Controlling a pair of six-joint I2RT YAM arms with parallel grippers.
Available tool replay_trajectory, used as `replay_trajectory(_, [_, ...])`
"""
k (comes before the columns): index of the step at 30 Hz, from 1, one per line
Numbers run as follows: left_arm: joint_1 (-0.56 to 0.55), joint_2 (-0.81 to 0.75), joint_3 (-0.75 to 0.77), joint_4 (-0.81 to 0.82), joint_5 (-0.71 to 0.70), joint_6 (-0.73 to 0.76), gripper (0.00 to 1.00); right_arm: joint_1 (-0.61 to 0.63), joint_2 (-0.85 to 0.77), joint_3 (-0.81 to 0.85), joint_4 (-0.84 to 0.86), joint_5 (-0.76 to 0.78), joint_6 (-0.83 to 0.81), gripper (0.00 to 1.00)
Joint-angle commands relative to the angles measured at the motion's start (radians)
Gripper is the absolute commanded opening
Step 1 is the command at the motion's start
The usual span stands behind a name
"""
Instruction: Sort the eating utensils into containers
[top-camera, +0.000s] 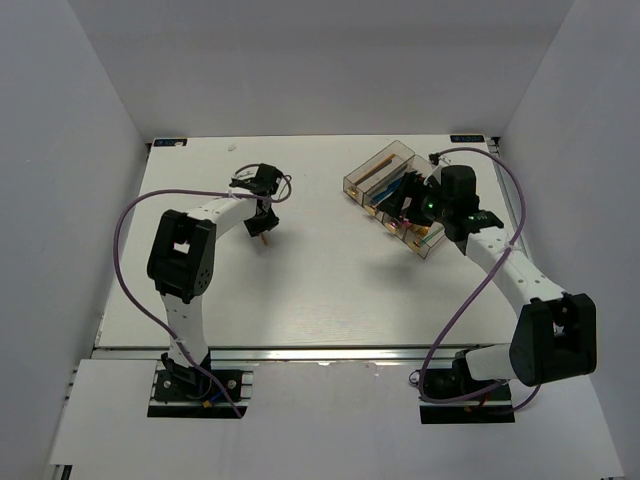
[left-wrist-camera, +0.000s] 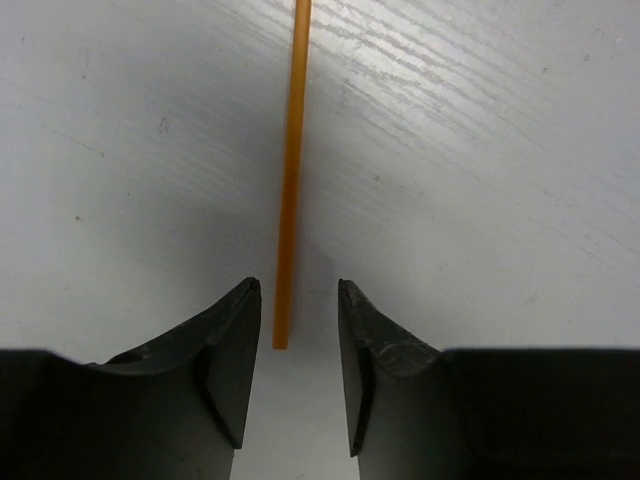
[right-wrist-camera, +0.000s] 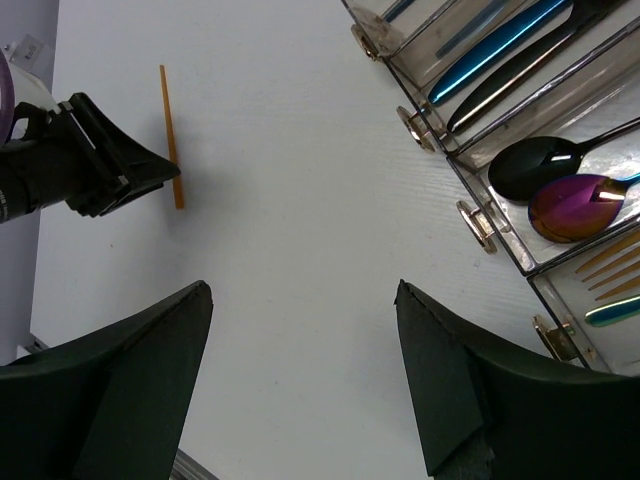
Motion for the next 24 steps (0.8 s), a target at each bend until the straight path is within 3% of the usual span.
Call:
replay_trajectory(1, [-0.001,0.005,-0.028,0.005,-0.001,-0.009,0.44,-0.002,-0.025,-0.015,0.041,-0.041,0.002,0.79])
replay_trajectory(7, [-0.001,0.02,-0.043,0.0,0.005,-0.012,0.39,-0.002,-0.026,-0.024,0.055,-0.044,0.004,0.78])
replay_trajectory(13, [-0.001,0.031,-0.074,0.01,0.027,-0.009,0.26,0.0,-0.026,-0.032,0.065,-0.058,0.009,0.78])
replay_trajectory(18, [-0.001,0.011,-0.123,0.031,0.054,0.007,0.0,0.0,-0.026,-0.044,0.084,-0.085,0.013,0.77])
replay_trajectory(24, [-0.007,-0.143,-0.232,0.114,0.088,0.028,0.0,-0.002,-0.006,-0.061,0.153,-0.215,0.033,0.78])
